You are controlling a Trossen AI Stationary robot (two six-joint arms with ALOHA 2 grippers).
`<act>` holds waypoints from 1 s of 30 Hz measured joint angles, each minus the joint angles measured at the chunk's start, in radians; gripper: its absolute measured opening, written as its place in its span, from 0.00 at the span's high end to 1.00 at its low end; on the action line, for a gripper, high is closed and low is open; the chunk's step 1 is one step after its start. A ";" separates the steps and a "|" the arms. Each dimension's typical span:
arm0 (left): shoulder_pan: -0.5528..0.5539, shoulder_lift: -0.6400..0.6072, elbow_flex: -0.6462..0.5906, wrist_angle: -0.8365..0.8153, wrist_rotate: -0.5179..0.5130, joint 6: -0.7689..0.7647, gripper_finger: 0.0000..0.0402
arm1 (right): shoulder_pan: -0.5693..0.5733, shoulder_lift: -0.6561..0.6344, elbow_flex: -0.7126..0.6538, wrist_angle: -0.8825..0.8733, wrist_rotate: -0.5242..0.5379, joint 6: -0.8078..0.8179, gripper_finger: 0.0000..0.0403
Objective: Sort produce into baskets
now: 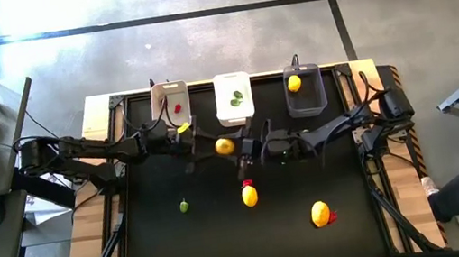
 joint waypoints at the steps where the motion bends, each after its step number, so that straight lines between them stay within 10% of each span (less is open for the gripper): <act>1: -0.002 0.000 0.000 -0.005 -0.027 0.000 0.47 | 0.000 -0.008 0.000 -0.016 0.013 0.007 0.50; 15: 0.010 0.000 -0.065 0.035 -0.114 0.037 0.38 | -0.052 -0.316 0.000 -0.559 0.370 0.184 0.51; 22: 0.011 0.000 -0.140 0.132 -0.113 0.037 0.38 | -0.266 -0.447 -0.019 -0.968 0.447 0.459 0.51; 30: 0.015 0.000 -0.140 0.132 -0.113 0.037 0.38 | -0.607 -0.447 -0.157 -1.005 0.372 0.602 0.51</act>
